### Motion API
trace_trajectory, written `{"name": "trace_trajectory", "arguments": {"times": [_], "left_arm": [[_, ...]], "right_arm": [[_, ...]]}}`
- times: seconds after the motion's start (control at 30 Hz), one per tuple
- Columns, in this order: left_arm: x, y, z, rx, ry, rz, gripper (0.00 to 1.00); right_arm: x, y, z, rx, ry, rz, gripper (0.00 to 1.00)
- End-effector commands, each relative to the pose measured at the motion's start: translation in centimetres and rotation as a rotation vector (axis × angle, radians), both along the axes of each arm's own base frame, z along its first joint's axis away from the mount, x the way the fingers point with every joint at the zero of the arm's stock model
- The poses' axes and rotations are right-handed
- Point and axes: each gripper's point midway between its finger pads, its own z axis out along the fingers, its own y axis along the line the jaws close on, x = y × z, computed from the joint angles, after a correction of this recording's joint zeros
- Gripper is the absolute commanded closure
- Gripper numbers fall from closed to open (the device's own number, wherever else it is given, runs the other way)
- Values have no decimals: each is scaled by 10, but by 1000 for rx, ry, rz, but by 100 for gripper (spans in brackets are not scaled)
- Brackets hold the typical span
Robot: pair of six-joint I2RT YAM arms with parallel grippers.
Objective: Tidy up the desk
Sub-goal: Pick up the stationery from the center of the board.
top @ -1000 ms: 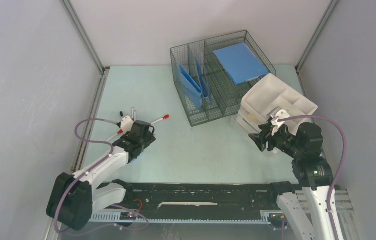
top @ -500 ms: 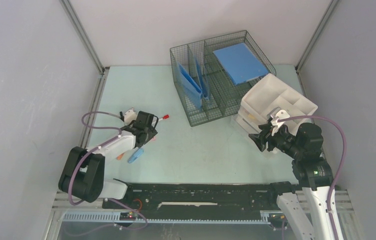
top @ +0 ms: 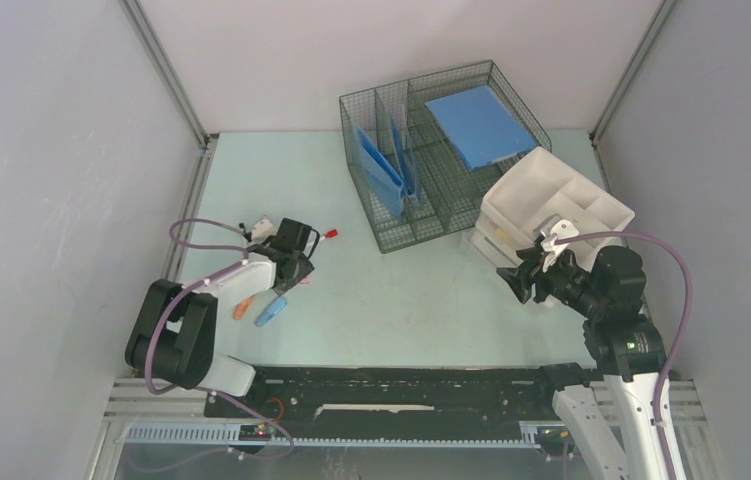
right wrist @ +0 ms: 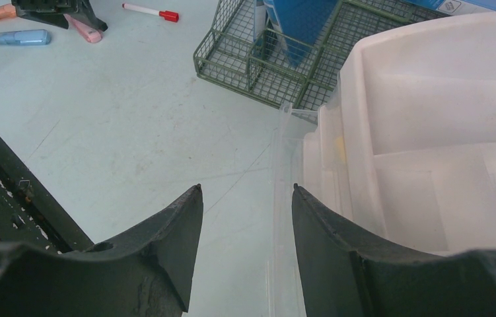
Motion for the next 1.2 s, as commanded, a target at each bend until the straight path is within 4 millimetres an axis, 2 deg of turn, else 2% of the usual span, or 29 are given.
{"name": "trace_trajectory", "arguments": {"times": [0.0,0.2,0.37,0.67,0.9,1.17], "left_arm": [[2,2,4,10,11,7,39],[-10,4,-2,6,32,-6,41],[-21,4,-5,-15,32,-17,50],[-34,0,-4,-60,2,-50,51],[-33,2,-6,-38,14,-60,48],[-27,2,-7,-5,73,-82,50]], "right_arm": [[-1,-1,6,-7,-31,4,40],[-1,-1,6,-6,-30,4,40],[-1,-1,7,-6,-32,5,40],[-1,-1,7,-6,-33,4,40],[-2,-1,7,-6,-33,4,40],[-2,-1,7,-8,-38,3,40]]}}
